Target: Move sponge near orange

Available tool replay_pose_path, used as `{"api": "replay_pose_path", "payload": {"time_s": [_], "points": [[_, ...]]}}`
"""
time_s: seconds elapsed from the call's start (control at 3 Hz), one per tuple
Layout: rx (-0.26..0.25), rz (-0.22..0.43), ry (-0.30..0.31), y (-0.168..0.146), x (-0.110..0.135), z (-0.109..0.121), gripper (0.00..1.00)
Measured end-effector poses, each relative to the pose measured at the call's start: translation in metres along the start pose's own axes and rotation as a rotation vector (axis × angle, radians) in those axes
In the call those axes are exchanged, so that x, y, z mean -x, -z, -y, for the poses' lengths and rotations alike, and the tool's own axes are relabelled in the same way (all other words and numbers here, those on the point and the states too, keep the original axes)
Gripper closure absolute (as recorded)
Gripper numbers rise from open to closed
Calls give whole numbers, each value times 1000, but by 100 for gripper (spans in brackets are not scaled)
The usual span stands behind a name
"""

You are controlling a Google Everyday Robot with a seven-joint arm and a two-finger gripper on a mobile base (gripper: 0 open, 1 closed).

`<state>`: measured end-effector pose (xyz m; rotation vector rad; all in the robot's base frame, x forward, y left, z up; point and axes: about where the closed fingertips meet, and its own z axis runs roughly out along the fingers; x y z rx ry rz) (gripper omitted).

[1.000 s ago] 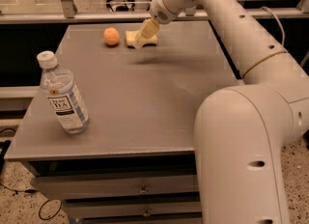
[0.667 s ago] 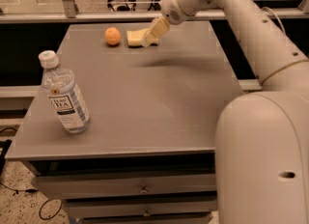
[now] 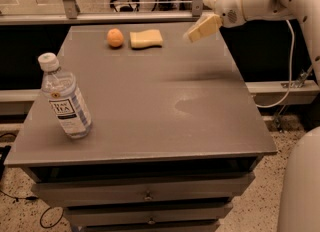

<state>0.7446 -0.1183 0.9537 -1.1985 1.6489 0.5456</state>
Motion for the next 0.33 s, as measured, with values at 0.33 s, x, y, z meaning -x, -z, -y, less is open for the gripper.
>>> {"api": "replay_pose_path", "payload": {"time_s": [0.33], "points": [[7, -11, 3, -10, 0, -1, 0]]}}
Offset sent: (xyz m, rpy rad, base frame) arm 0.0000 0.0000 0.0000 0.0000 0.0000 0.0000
